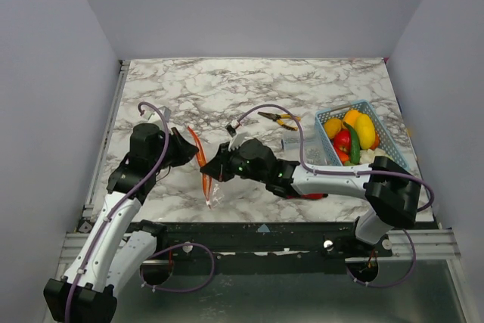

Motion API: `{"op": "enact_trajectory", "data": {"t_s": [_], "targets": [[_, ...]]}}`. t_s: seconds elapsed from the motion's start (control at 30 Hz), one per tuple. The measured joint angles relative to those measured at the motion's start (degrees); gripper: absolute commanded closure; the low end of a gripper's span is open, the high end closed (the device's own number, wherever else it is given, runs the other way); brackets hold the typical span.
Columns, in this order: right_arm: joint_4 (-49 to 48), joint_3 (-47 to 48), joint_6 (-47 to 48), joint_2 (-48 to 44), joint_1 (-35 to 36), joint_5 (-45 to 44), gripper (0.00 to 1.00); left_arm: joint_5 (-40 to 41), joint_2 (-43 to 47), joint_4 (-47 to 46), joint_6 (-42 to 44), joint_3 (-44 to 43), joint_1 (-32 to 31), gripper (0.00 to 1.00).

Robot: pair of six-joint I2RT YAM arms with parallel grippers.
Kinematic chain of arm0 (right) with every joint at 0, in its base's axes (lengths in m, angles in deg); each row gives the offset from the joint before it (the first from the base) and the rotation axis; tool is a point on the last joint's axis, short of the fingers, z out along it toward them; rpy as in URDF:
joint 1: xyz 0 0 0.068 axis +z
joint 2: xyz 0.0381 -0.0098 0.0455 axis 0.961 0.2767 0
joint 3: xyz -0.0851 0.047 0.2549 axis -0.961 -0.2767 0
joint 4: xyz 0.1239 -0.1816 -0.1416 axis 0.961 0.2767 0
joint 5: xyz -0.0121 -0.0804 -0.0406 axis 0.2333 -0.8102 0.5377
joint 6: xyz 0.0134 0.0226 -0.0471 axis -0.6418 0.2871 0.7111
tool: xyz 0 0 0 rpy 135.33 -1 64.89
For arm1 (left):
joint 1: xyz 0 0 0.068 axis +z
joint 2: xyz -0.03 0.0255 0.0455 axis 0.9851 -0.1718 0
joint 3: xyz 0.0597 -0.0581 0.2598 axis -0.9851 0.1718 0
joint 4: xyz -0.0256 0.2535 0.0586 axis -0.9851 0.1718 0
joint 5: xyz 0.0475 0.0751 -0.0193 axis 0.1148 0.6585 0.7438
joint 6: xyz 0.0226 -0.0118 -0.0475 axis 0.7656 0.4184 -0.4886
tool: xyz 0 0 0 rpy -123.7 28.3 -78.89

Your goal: Place the food in the zip-top bag and seal the zipper

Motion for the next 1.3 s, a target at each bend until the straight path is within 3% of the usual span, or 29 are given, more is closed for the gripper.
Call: {"op": "enact_trajectory", "data": {"t_s": [0.23, 0.4, 0.53, 1.3], "targets": [[12.2, 8.0, -0.4, 1.0, 0.0, -3.6, 0.63, 0.5, -1.1, 1.1, 1.4, -2.5, 0.0, 1.0], [25.1, 17.0, 0.9, 1.5, 0.0, -8.8, 0.63, 0.9, -1.0, 4.2, 2.0, -5.1, 0.0, 1.0], [29.5, 21.1, 2.1, 2.2, -0.1, -11.1, 0.64, 0.8, -0.8, 6.6, 1.9, -5.7, 0.0, 1.0], [37.6, 25.0, 3.2, 4.5, 4.1, -17.7, 0.63, 0.8, 0.5, 11.5, 0.4, -6.5, 0.0, 1.0]]}}
